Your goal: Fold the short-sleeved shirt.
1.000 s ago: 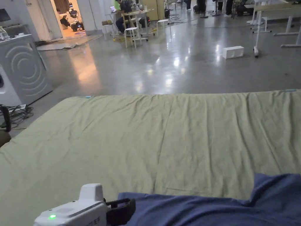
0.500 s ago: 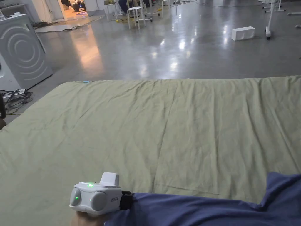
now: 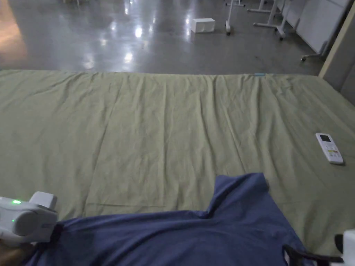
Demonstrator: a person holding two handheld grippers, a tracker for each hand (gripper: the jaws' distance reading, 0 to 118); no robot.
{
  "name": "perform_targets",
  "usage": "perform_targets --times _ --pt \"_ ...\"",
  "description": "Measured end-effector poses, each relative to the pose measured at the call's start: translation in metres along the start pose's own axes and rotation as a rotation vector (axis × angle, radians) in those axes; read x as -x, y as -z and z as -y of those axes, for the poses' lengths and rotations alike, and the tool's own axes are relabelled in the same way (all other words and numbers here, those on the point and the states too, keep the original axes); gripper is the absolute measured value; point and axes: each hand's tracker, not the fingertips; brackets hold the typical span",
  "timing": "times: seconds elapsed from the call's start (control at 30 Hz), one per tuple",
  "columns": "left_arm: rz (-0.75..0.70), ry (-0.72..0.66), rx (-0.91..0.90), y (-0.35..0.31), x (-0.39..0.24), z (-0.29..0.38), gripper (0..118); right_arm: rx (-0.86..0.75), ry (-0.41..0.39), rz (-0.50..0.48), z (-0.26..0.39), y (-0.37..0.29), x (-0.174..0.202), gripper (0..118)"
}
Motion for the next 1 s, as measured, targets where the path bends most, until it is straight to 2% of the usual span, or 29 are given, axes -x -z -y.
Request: perform_targets --times 0.13,0.2,0.27,0.33,0.43,0.47,0.5,0.53,0.57,0.63,0.73,0.8,0.9,0.93,1.0 --pt "0.021 -0.018 -0.016 -0.002 0.006 0.003 8 0.213 0.226 -0.018 -0.032 0.094 -0.044 104" --pt "0.024 -0.022 -0.018 0.001 0.007 0.003 8 0.286 0.27 0.025 -0.038 0.14 -0.062 96" --pt "0.032 -0.023 -0.019 0.001 0.011 0.003 8 0.355 0.257 0.072 -0.039 0.169 -0.063 81" --pt "0.043 -0.03 -0.015 0.001 0.009 0.002 8 0.401 0.248 0.118 -0.036 0.178 -0.051 76" --pt "0.079 -0.043 0.009 0.002 0.009 0.003 8 0.377 0.061 0.152 -0.033 0.182 -0.034 71" --pt "0.074 -0.032 0.011 0.0 0.006 0.001 8 0.372 0.052 0.135 -0.034 0.181 -0.033 55" --pt "0.072 -0.025 0.013 0.0 0.006 0.001 8 0.373 0.081 0.12 -0.036 0.178 -0.035 36" --pt "0.072 -0.025 0.015 -0.001 0.006 0.0 8 0.37 0.088 0.112 -0.038 0.176 -0.036 7" --pt "0.074 -0.04 0.02 -0.002 0.008 -0.003 7 0.361 0.115 0.055 -0.04 0.168 -0.031 0" --pt "0.071 -0.061 -0.039 -0.012 0.014 0.001 7 0.349 0.156 0.023 -0.041 0.16 -0.031 0" --pt "0.128 -0.138 -0.151 -0.054 0.026 0.021 7 0.225 0.113 0.005 -0.041 0.129 -0.033 0" --pt "0.202 -0.19 -0.206 -0.087 0.041 0.042 7 0.162 0.119 -0.024 -0.037 0.089 -0.032 0" --pt "0.253 -0.219 -0.278 -0.127 0.068 0.09 7 0.089 0.158 -0.026 -0.017 0.01 -0.021 0" --pt "0.248 -0.224 -0.291 -0.141 0.074 0.109 7 0.078 0.198 0.004 -0.003 -0.007 -0.024 0" --pt "0.285 -0.258 -0.302 -0.167 0.082 0.152 7 0.068 0.227 0.021 0.023 -0.041 -0.027 0"
